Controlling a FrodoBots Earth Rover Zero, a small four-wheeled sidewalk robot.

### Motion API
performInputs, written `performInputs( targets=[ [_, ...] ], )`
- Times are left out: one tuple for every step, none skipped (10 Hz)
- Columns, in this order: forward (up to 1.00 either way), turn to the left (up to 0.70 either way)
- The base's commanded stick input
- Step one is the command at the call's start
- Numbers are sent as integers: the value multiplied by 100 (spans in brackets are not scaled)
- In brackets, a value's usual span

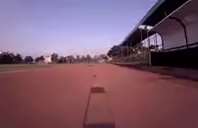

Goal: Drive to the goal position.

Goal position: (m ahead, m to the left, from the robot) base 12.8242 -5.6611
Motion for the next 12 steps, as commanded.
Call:
performInputs(
  targets=[
    [70,0],
    [70,0],
    [70,0],
    [70,0],
    [70,-13],
    [70,-14],
    [70,-14],
    [70,-14],
    [70,-14],
    [70,-11],
    [70,-2],
    [70,0]
  ],
)
